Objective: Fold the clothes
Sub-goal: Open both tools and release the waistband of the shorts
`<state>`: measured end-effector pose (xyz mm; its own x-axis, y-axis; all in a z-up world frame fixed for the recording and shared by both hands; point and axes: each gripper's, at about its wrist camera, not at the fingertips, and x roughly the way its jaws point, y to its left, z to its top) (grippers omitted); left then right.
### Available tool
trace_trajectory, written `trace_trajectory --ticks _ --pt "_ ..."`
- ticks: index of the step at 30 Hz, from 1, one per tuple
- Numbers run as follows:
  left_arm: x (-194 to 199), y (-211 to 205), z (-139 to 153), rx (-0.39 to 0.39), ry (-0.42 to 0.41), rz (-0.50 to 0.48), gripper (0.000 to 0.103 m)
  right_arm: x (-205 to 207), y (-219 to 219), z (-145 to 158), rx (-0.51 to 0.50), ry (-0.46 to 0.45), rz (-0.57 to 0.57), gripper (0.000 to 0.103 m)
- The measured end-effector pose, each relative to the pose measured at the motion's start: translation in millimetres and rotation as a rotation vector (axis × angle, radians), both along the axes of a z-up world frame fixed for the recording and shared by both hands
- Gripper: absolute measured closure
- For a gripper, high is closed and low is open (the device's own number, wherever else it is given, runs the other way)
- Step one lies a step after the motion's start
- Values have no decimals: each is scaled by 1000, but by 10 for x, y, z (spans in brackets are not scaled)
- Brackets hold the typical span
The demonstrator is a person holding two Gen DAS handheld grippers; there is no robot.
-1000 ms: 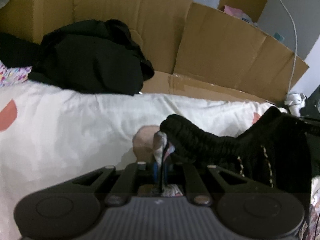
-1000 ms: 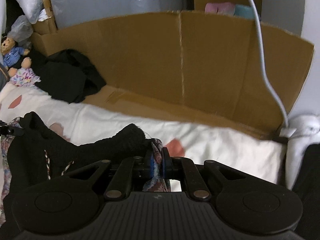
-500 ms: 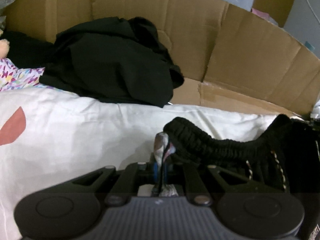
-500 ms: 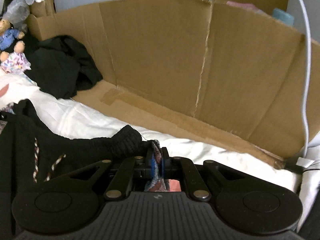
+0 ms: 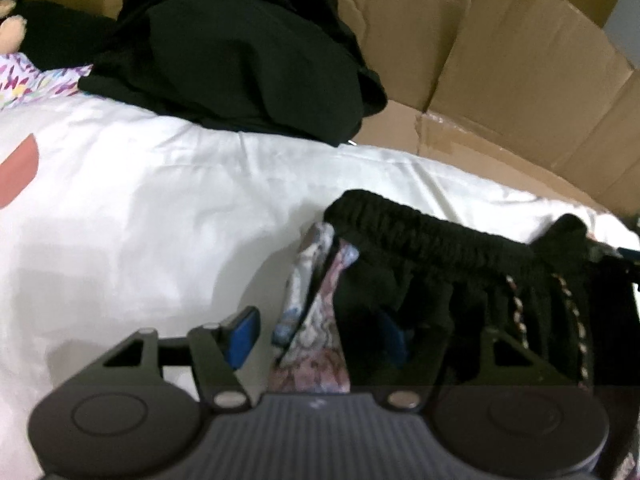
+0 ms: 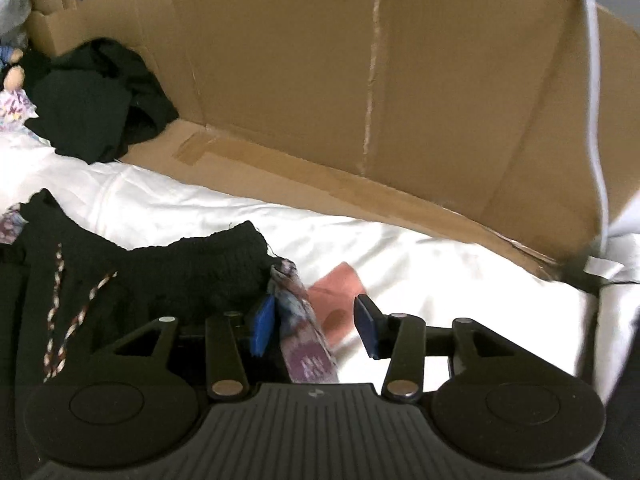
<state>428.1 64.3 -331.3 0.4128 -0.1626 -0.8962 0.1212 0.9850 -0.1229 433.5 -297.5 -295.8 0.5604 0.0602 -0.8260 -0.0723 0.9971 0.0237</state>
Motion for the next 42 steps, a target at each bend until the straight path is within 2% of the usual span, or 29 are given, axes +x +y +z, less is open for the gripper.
trace_trajectory --ticks 2,5,8,13,17,24,28,33,37,42 --pt "-23 14 101 -12 13 29 36 -106 -57 103 18 -13 -12 54" --pt "-109 -33 356 -40 2 15 36 -271 -138 262 50 -33 -34 54" --pt "-236 -128 632 -9 -24 -30 36 -376 -198 384 73 -46 -48 53" --pt "-506 -109 1018 -32 -20 23 36 -675 -279 654 112 -65 -66 51" --pt "-739 -93 1319 -26 -25 52 36 -969 -340 883 144 -87 -58 43" --pt "-938 -132 1780 -24 -46 64 36 -1347 -479 1183 208 -79 -63 41" --pt "-1115 -262 1855 -26 -36 3 36 -1514 -517 1320 212 -92 -60 39" --pt "-1417 -419 1938 28 -19 -73 37 -1828 -549 1482 241 -104 -53 38" --pt "-1672 -477 2080 63 -32 -157 37 -2083 -610 1563 297 -111 -102 38" --pt "-1930 -412 2298 62 -70 -171 37 -2380 -566 1703 277 -136 -102 38"
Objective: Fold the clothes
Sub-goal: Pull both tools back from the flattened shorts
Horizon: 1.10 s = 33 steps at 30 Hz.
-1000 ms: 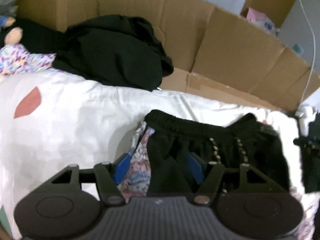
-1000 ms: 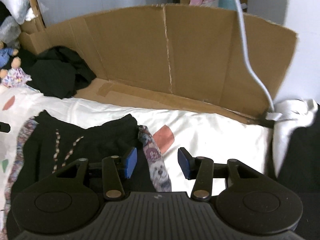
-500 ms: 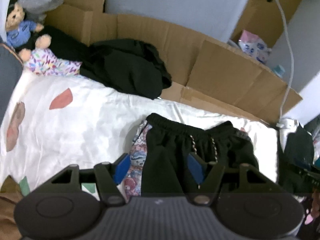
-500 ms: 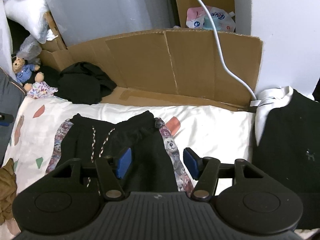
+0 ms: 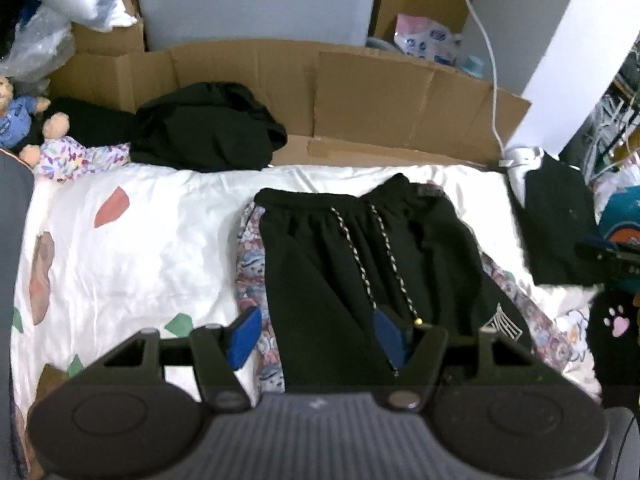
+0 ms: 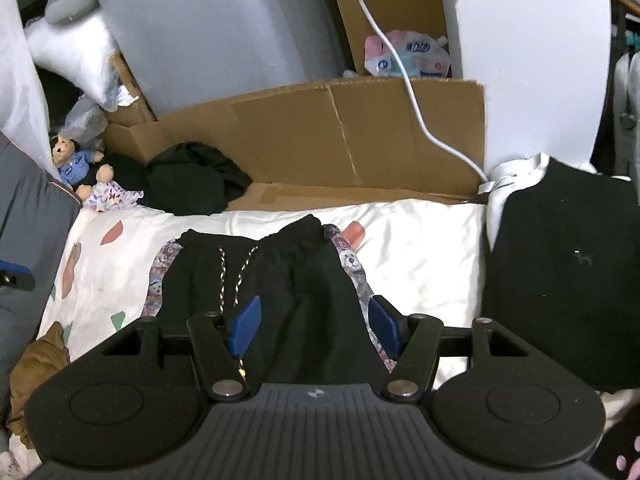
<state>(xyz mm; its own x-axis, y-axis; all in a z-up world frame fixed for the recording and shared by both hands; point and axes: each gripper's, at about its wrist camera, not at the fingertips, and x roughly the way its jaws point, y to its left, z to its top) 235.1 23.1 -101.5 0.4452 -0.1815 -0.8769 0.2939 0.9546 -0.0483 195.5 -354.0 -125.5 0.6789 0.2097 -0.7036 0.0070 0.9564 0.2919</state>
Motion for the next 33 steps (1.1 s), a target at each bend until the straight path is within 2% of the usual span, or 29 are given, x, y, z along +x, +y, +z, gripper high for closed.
trace_trajectory --ticks 7,12,15,19,25,30,33 --pt "-471 111 154 -34 -25 -30 37 -415 149 186 -9 -47 26 32" --pt "-721 245 64 -41 -2 -25 38 -640 312 252 -35 -40 92 32" --pt "-781 330 0 -55 6 -15 39 -742 359 307 -43 -52 89 32" --pt "-822 483 -230 -91 42 17 40 -835 414 321 -52 -55 87 32" --pt "-846 523 -643 -29 81 9 40 -928 483 250 -57 -65 39 32" --pt "-881 495 -977 -16 137 -3 41 -994 507 169 -37 -92 -25 32" --pt "-888 484 -1111 10 149 -6 41 -1002 582 29 -62 -59 -34 32"
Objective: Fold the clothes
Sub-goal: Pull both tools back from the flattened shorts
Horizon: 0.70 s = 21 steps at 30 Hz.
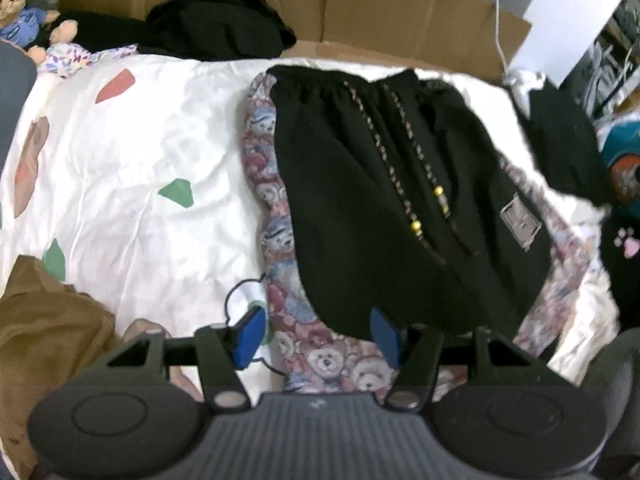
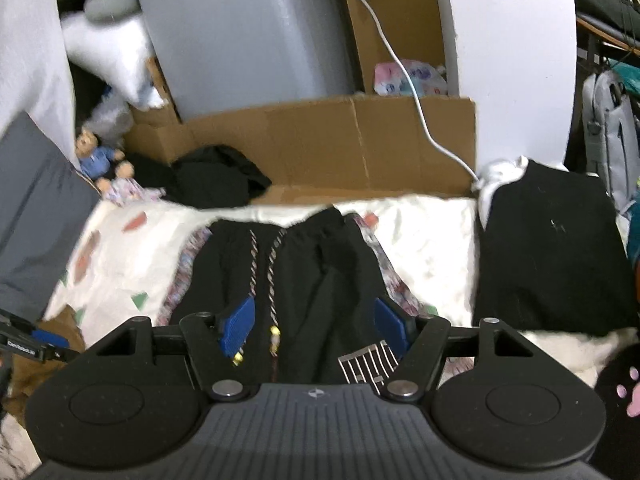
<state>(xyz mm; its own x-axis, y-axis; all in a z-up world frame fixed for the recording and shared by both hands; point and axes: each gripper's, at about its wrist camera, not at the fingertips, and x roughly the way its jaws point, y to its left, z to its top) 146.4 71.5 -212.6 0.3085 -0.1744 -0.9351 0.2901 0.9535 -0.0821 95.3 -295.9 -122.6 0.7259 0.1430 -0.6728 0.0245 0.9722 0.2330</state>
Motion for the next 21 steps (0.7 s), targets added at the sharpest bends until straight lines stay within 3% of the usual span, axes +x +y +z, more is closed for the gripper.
trace_trajectory --ticks 11,21 --pt "-26 202 -304 16 54 62 41 53 204 -484 68 115 53 32" --pt "19 284 -652 24 126 69 41 150 395 -603 73 160 106 32"
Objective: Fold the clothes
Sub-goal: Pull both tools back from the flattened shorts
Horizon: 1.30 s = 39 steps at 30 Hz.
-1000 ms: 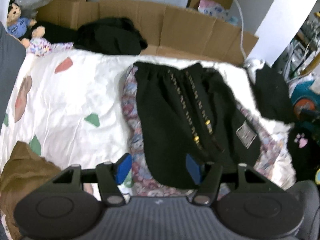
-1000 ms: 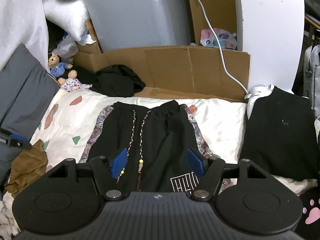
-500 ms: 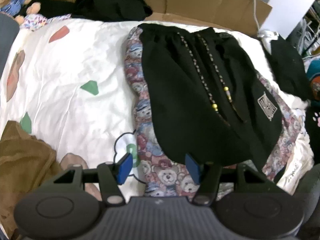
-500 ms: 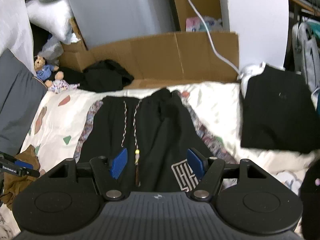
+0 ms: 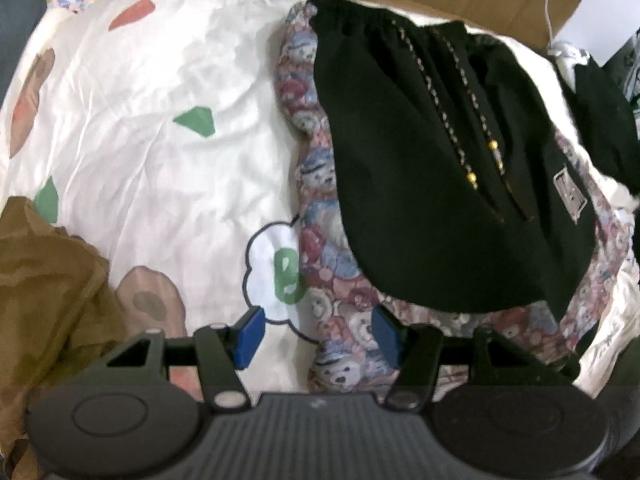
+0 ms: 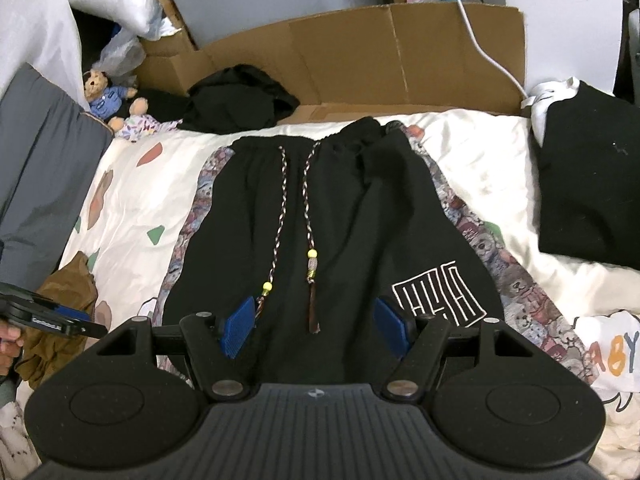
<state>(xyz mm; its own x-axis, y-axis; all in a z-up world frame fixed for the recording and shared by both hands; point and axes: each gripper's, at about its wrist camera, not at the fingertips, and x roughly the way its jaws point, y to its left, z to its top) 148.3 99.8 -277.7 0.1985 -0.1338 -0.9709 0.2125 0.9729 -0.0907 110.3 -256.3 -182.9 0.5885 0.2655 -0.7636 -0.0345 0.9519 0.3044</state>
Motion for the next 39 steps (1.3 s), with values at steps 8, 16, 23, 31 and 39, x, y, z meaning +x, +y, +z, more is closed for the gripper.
trace_trajectory --ticks 8,16,23,31,39 --pt "-18 44 -319 10 59 -5 40 29 19 -121 -11 38 13 32" --pt "-31 86 -493 33 90 -11 40 61 -24 -253 36 74 2 32" --pt "-9 198 -671 -19 126 18 40 138 67 -360 61 101 27 32" --pt "-63 109 -947 -14 201 -22 40 173 81 -447 62 120 28 32" --pt "-56 12 -959 -43 217 -55 72 156 36 -469 52 132 28 32"
